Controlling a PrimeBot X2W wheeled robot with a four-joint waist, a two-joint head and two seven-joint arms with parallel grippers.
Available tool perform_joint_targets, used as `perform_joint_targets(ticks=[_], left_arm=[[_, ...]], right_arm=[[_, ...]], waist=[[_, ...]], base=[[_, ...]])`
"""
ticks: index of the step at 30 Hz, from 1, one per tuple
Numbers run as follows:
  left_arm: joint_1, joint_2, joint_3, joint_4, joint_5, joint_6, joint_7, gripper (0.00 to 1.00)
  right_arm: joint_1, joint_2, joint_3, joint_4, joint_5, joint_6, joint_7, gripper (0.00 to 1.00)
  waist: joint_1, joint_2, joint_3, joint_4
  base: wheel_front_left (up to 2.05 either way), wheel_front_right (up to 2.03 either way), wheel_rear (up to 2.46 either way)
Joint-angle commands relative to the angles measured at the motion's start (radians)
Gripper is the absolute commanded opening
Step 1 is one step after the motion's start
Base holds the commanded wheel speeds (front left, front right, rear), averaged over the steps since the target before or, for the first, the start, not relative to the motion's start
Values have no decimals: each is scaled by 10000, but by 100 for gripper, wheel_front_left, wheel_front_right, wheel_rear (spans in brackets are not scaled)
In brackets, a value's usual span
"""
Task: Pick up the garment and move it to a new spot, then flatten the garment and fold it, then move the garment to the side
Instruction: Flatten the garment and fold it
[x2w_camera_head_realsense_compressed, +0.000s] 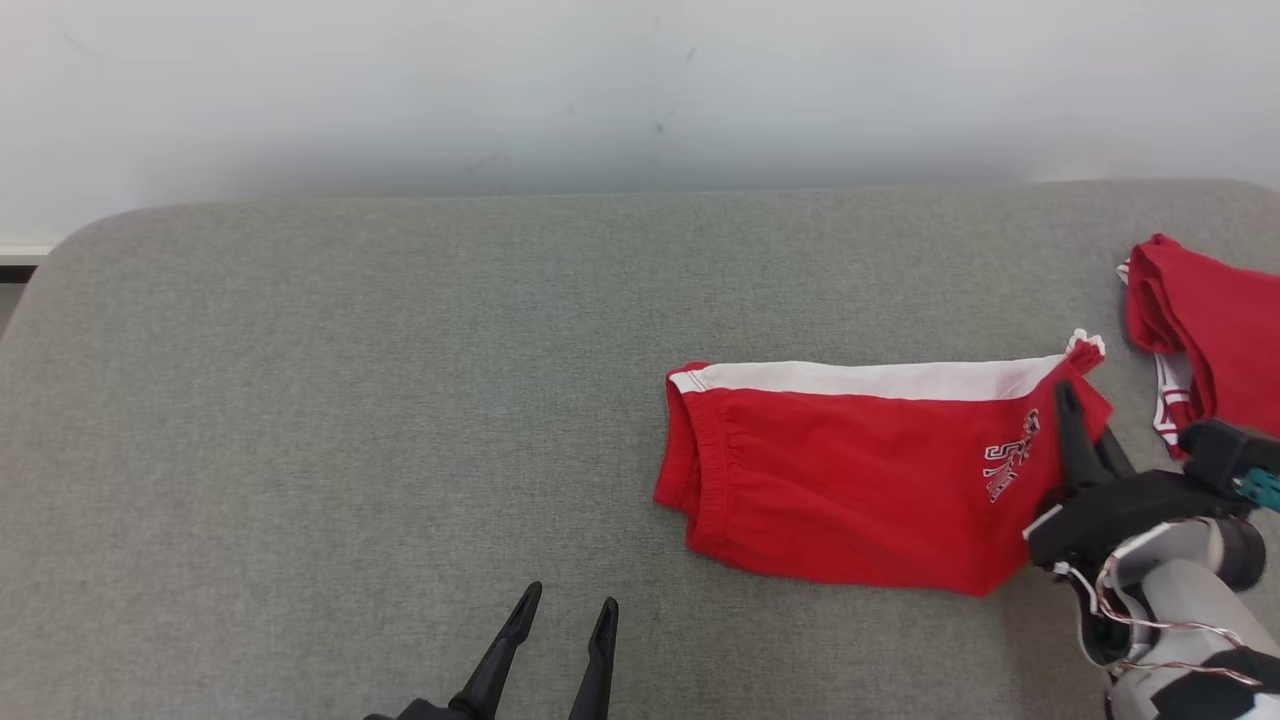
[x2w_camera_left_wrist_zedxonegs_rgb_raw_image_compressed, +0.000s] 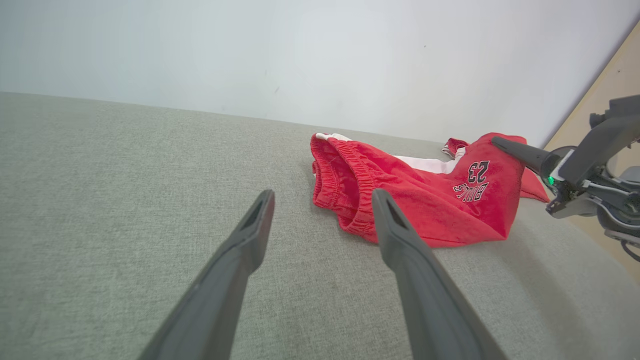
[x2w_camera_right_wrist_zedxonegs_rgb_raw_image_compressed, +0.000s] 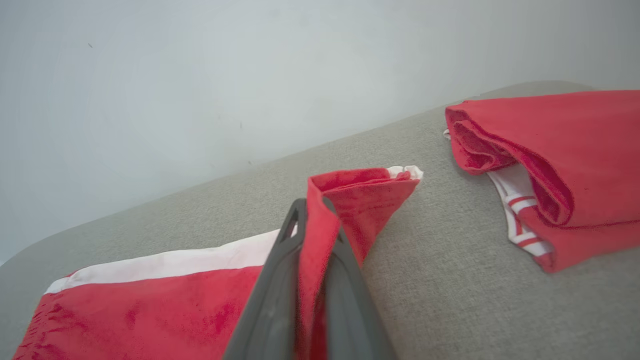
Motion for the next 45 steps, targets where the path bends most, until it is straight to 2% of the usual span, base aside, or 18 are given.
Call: perform_joint_targets(ticks=[1, 19, 28, 38, 39, 40, 41, 42, 43, 44, 45], left_arm=[[129, 81, 1, 21, -95, 6, -12, 100], [462, 94, -194, 155, -284, 81, 3, 100], [521, 143, -162, 66, -370, 160, -7, 100], [578, 129, -125, -55, -379, 218, -26, 100], [560, 127, -126, -62, -368, 220, -28, 100], [535, 125, -130, -63, -355, 219, -30, 100], [516, 128, -126, -64, -345, 221, -31, 100], [508, 137, -116, -64, -337, 227, -33, 100], [507, 145, -105, -63, -335, 227, -34, 100], [516, 149, -93, -66, -332, 238, -35, 100], [531, 151, -81, -67, -342, 247, -36, 100]], right_arm=[[-185, 136, 219, -82, -39, 1, -6, 0], [-806, 1083, 3078, -429, 337, 3, -6, 0], [-576, 990, 4627, -329, 363, 1, -6, 0], [-414, 1320, 5434, 44, 761, 3, -6, 0], [-421, 1363, 5460, 76, 767, 1, -6, 5], [-422, 1404, 5483, 104, 796, 1, -6, 18], [-409, 1447, 5507, 122, 833, 1, -6, 40], [-395, 1485, 5531, 127, 826, 1, -6, 53], [-377, 1520, 5557, 110, 837, 1, -6, 89], [-331, 1568, 5584, 72, 911, 1, -6, 100], [-299, 1595, 5620, 43, 963, 1, -6, 100]], waist=[[1, 0, -135, 172], [1, 0, -703, 1177], [1, 0, -757, 1239], [1, 0, -702, 1081], [1, 0, -684, 1076], [1, 0, -672, 1076], [1, 0, -663, 1074], [1, 0, -656, 1068], [1, 0, -652, 1060], [1, 0, -651, 1047], [1, 0, -653, 1034]], base=[[0, 0, 0], [0, 0, 0], [0, 0, 0], [0, 0, 0], [0, 0, 0], [0, 0, 0], [0, 0, 0], [0, 0, 0], [0, 0, 0], [0, 0, 0], [0, 0, 0]])
